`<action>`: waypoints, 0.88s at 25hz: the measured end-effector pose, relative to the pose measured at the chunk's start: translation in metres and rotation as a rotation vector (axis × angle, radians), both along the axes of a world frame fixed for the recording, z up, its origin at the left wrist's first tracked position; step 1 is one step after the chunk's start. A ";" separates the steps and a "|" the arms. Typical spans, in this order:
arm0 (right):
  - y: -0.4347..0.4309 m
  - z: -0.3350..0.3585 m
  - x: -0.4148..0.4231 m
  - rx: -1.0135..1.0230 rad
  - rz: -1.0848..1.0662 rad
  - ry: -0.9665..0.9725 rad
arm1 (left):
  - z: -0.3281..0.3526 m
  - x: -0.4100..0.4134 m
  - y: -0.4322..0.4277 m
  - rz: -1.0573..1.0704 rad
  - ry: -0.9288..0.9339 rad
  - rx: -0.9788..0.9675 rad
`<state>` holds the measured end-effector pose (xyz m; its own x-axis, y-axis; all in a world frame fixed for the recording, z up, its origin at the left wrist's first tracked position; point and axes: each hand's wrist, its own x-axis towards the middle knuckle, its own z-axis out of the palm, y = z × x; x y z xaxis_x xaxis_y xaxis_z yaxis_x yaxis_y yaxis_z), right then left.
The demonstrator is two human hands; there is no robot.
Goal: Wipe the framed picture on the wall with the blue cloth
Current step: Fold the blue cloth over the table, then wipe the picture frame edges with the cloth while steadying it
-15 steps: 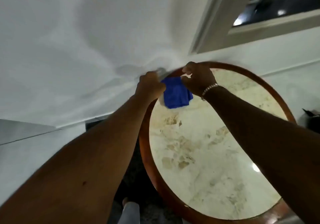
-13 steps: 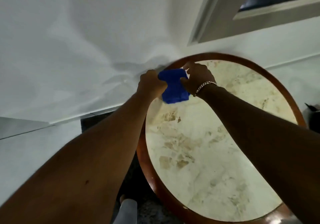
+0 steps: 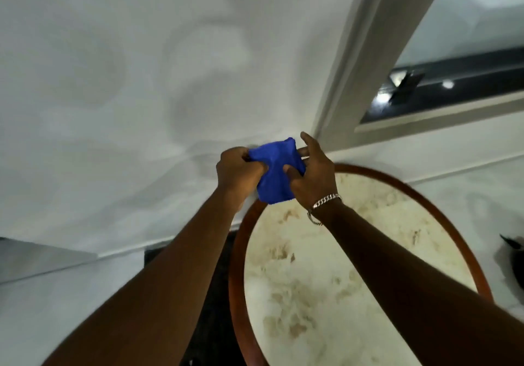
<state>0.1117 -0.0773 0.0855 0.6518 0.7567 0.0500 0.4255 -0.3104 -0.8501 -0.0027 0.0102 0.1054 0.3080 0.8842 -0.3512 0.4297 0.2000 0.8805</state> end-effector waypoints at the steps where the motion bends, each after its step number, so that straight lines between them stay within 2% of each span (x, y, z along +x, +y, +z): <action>1: 0.006 0.038 -0.005 0.069 0.006 -0.047 | 0.038 -0.006 0.003 0.006 -0.047 0.049; 6: 0.034 0.230 -0.038 0.392 0.071 -0.437 | 0.210 -0.036 0.010 0.011 -0.240 0.395; 7: 0.041 0.282 -0.047 0.484 0.064 -0.469 | 0.258 -0.044 0.015 0.012 -0.299 0.489; 11: 0.049 0.411 -0.068 0.771 0.076 -0.494 | 0.382 -0.067 0.019 -0.036 -0.386 0.799; 15: 0.060 0.536 -0.076 1.008 0.104 -0.733 | 0.507 -0.107 0.030 0.015 -0.414 1.218; 19: 0.072 0.640 -0.081 1.086 0.122 -0.979 | 0.604 -0.142 0.051 0.160 -0.309 1.684; 22: 0.087 0.698 -0.086 1.114 0.076 -1.139 | 0.650 -0.149 0.084 0.162 -0.004 1.875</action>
